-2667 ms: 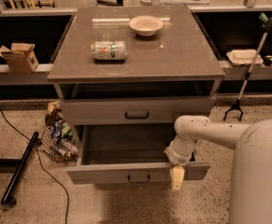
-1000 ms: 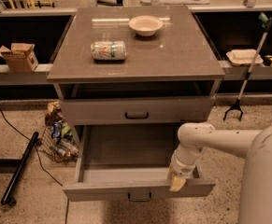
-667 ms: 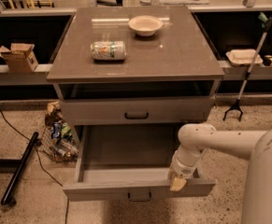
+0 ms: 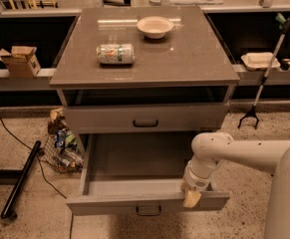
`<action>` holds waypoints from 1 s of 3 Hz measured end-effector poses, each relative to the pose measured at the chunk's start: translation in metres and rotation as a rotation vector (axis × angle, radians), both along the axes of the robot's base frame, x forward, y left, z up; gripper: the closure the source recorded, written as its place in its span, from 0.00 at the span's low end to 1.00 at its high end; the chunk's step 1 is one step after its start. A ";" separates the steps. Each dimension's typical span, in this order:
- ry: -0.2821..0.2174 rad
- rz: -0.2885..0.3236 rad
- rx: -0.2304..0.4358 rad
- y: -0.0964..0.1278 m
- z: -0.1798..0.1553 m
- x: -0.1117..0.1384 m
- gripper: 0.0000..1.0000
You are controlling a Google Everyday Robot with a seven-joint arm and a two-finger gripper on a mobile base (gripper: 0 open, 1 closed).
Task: Open middle drawer
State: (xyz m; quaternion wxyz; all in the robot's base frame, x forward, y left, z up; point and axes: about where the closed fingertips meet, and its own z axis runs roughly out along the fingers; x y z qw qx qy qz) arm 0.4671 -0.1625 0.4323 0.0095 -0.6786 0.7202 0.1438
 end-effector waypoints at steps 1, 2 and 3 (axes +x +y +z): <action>-0.046 -0.033 -0.018 -0.013 0.035 -0.008 0.00; -0.122 -0.088 -0.045 -0.037 0.098 -0.018 0.00; -0.168 -0.108 -0.047 -0.051 0.138 -0.021 0.00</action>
Offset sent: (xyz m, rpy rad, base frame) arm -0.0277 -0.0691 0.1819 -0.0787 -0.2245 -0.1581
